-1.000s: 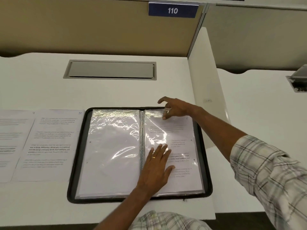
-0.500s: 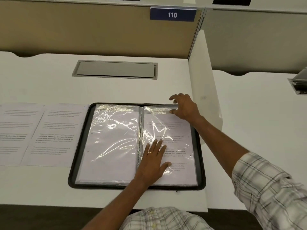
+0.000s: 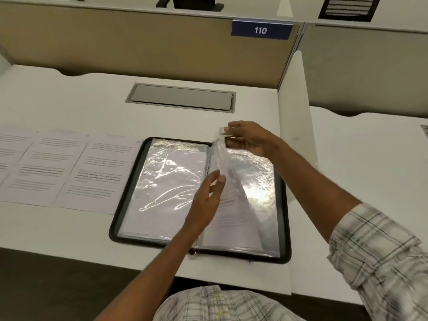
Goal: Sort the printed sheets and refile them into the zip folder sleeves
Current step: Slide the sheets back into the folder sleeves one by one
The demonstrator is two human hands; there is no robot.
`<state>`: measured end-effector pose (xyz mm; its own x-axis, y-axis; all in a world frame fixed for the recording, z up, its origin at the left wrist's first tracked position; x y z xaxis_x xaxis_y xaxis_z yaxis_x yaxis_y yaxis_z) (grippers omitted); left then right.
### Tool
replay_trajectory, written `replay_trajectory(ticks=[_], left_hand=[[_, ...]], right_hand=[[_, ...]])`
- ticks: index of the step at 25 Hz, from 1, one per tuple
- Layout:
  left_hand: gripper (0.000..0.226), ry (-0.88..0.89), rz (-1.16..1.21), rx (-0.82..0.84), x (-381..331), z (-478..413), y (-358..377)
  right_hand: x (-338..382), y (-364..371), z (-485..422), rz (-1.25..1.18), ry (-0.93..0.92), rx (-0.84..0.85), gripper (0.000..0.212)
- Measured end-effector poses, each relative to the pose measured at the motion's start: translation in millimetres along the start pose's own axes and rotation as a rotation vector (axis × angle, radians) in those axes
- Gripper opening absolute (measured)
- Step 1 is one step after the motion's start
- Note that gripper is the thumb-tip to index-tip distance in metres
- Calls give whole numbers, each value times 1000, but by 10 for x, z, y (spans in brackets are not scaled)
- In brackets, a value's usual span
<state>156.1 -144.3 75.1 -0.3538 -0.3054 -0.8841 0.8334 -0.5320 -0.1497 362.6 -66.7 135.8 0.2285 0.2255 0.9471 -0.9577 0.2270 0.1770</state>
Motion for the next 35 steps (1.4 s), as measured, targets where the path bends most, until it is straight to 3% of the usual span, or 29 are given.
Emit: replay_trajectory(ticks=[3,7,10,12,16,18,22,26,28,31,35], left_hand=[[100,-88,163,-16,-372,36,-498],[84,-101,123,-18,-466,-47,-1203],[74,-27,-97,-216,-352,-121,-1744],[73,67,-299,-312,-174,-129,-2037],[59,358,-620,-263,559,-133,-2234],[55,408,-820,-151,929,-90,-2167],[64,430,-1179,40,1504,4,-2128],[63,412,-1222,72,1458,-22,-2180],[61,467,-1227,-17,1459,-26,-2314],[63,335,-1059,-84,1365,-17,-2779],[75,154,-1002,-304,1292,-53,-3648]], right_hand=[[-111,396,26,-11,-39,137,50],[-599,805,298,123,-201,55,55],[-1233,1127,632,583,-406,-57,51],[-1725,1416,796,857,-455,-43,56],[-2365,1889,925,1301,-428,18,69],[-2421,1950,932,1423,-464,-23,69],[-2458,1998,932,1519,-433,-42,68],[-2467,1989,911,1552,-386,-38,68],[-2469,2059,908,1505,-362,-66,69],[-2463,2411,821,1450,-357,-88,70],[-2270,3023,306,1483,-549,57,70]])
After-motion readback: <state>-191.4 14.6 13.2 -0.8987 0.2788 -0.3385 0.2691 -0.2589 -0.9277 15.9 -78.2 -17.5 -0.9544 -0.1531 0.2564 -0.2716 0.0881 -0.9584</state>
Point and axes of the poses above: each hand's wrist, its own z-axis away from the middle knuckle, its own y-axis out of the palm, x = y × z, the point moved 4 cm from there along -z, towards the middle knuckle, and after that the axes turned 12 degrees about -y, right-handed, at the moved point
